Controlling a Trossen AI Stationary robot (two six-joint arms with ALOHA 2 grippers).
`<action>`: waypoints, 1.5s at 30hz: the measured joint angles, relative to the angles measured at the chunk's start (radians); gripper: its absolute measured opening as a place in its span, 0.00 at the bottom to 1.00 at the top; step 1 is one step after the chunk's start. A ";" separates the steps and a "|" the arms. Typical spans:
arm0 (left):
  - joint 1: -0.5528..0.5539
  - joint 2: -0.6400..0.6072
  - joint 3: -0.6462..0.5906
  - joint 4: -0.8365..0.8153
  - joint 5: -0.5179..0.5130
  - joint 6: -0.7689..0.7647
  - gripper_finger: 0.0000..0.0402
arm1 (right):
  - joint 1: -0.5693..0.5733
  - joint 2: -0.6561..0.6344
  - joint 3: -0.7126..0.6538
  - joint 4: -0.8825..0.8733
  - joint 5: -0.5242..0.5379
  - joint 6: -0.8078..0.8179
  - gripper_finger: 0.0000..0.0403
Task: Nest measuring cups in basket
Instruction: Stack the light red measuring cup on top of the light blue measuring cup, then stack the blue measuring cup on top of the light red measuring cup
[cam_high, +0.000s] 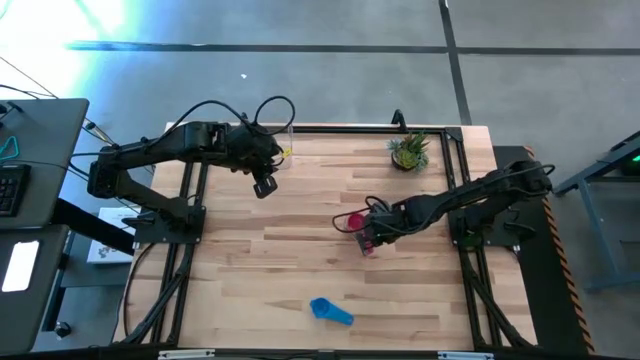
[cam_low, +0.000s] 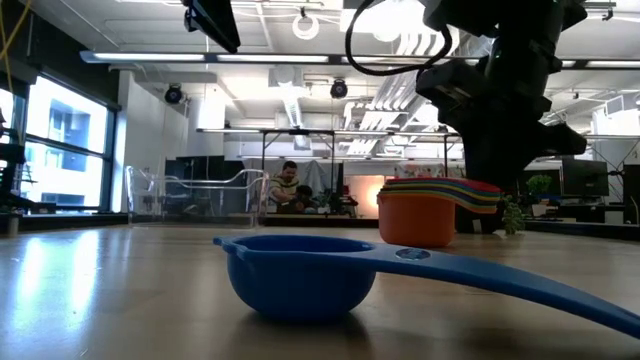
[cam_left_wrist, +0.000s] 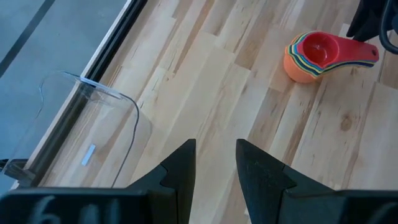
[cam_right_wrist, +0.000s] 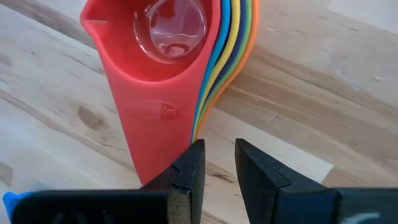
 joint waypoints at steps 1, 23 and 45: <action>0.000 0.000 0.000 0.000 0.000 0.000 0.26 | 0.000 0.000 0.000 0.001 -0.002 0.000 0.20; -0.020 0.000 0.000 -0.002 0.000 -0.129 0.26 | -0.010 -0.155 0.000 -0.164 0.044 -0.027 0.20; -0.245 0.009 0.000 0.096 -0.040 -0.901 0.26 | -0.153 -0.488 0.000 -0.307 0.059 -0.558 0.20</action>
